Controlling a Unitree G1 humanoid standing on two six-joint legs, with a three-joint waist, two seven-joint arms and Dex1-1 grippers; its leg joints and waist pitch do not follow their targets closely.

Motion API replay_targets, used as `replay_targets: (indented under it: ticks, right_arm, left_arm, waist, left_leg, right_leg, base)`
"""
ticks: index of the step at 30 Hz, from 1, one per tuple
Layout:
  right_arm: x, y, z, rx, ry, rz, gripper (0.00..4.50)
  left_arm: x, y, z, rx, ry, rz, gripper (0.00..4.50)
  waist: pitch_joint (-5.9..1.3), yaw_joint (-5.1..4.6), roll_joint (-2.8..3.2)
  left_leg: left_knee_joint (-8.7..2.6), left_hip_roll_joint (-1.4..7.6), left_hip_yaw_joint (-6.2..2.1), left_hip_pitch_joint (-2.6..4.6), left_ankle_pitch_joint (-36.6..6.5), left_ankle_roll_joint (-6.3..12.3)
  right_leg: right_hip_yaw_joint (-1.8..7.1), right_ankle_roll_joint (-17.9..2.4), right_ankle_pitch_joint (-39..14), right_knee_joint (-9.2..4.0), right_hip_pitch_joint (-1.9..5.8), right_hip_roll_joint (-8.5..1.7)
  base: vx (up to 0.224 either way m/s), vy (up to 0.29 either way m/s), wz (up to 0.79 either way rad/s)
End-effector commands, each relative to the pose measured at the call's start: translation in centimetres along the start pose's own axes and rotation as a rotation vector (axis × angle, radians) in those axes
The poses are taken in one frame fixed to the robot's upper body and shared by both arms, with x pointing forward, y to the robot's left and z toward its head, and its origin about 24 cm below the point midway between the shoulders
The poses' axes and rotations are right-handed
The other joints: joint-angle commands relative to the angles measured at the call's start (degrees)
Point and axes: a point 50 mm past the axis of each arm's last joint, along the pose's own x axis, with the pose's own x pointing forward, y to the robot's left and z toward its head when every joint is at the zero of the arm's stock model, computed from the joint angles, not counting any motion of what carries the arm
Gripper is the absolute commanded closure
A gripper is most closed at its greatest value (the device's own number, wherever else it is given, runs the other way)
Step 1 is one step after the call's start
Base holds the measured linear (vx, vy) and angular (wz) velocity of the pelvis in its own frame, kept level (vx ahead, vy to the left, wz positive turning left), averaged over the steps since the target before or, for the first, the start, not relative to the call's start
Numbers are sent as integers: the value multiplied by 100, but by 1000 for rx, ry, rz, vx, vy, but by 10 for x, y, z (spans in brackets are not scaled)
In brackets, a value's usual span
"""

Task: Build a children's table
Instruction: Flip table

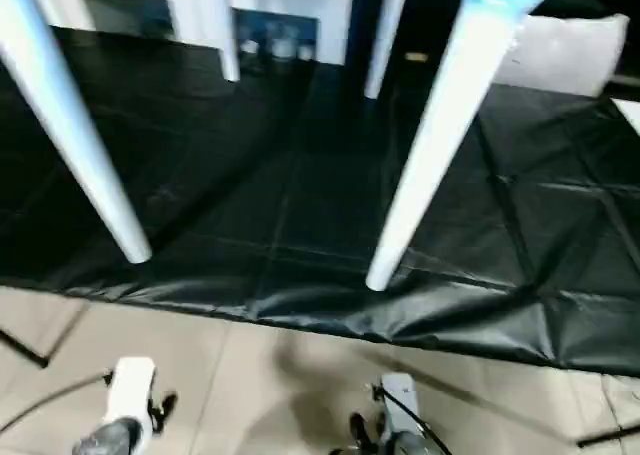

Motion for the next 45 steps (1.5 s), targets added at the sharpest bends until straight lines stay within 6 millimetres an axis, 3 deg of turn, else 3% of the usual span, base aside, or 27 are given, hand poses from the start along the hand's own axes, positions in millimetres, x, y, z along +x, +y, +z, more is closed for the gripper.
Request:
replay_targets:
  ticks: [1, 6, 15, 45]
  right_arm:
    - [-1, 0, -9, 6, 43, -11, 0]
    - [-2, 2, -17, -3, 88, -15, 0]
    - [-2, 3, -20, -3, 107, -11, 0]
    - [-2, 3, -20, -3, 107, -11, 0]
  left_arm:
    - [-1, -5, -7, -20, 31, -25, 155]
    - [-2, -13, -16, -29, 85, -54, 155]
    - [-2, -18, -19, -34, 92, -52, 155]
    - [-2, -18, -19, -34, 92, -52, 155]
  waist:
    - [-176, 0, 55]
    - [-164, 2, 65]
    - [-166, 7, 67]
    - [-151, 1, 69]
  left_leg:
    - [-513, 378, -60, -21, -680, 629]
    - [-549, 395, -92, -39, -967, 368]
    - [-538, 389, -82, -39, -765, 458]
    - [-562, 393, -85, -42, -886, 402]
  right_leg:
    - [255, -1778, -467, -330, 213, -419]
    - [276, -1612, -943, -375, 217, -432]
    - [266, -1642, -661, -353, 213, -419]
    - [272, -1590, -796, -378, 200, -419]
  base:
    - [0, 0, 0]
    - [0, 0, 0]
    - [0, 0, 0]
    - [0, 0, 0]
